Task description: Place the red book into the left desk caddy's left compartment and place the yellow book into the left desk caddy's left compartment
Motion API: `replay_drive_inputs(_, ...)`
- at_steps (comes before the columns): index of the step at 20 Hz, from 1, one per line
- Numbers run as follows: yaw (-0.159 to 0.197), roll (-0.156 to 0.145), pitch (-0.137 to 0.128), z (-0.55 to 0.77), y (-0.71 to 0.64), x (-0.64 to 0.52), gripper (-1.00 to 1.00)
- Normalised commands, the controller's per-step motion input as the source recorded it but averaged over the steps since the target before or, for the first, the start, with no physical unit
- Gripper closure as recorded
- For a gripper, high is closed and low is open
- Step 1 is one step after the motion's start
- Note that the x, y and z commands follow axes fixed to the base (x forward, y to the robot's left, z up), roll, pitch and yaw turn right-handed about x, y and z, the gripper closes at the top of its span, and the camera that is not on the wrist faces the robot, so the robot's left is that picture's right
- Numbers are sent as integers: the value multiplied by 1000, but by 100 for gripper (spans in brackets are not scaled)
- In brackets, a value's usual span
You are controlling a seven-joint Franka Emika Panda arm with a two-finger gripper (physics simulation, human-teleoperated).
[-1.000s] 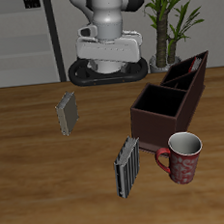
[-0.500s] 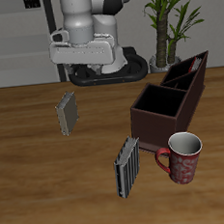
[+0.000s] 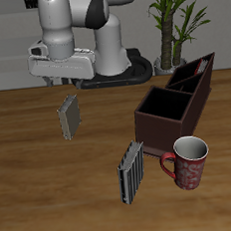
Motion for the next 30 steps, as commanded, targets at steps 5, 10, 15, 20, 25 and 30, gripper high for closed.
replay_drive_inputs(5, -5, -16, 33, -209, -119, 90, -100)
replay_drive_inputs(10, -16, -21, 3, -269, 9, -39, -100)
replay_drive_inputs(15, -2, -35, 10, -287, -51, 68, -100)
replay_drive_inputs(20, -29, -25, 6, -306, -59, -67, -100)
replay_drive_inputs(25, 10, -2, 26, -313, 9, -4, -100)
replay_drive_inputs(30, -31, 10, 27, -368, 25, -48, 100)
